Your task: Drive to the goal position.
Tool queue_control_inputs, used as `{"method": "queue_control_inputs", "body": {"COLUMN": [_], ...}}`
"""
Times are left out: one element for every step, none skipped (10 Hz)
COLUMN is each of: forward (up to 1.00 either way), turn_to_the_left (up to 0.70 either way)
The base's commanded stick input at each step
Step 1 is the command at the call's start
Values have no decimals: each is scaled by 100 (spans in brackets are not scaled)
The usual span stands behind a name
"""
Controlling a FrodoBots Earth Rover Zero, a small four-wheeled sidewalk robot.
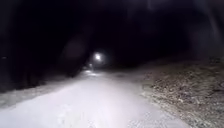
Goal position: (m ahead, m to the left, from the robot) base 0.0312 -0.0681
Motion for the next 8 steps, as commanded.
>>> {"method": "queue_control_inputs", "body": {"forward": [0, 0, 0, 0, 0, 0, 0, 0], "turn_to_the_left": [-100, -100, -100, -100, -100, -100, -100, -87]}}
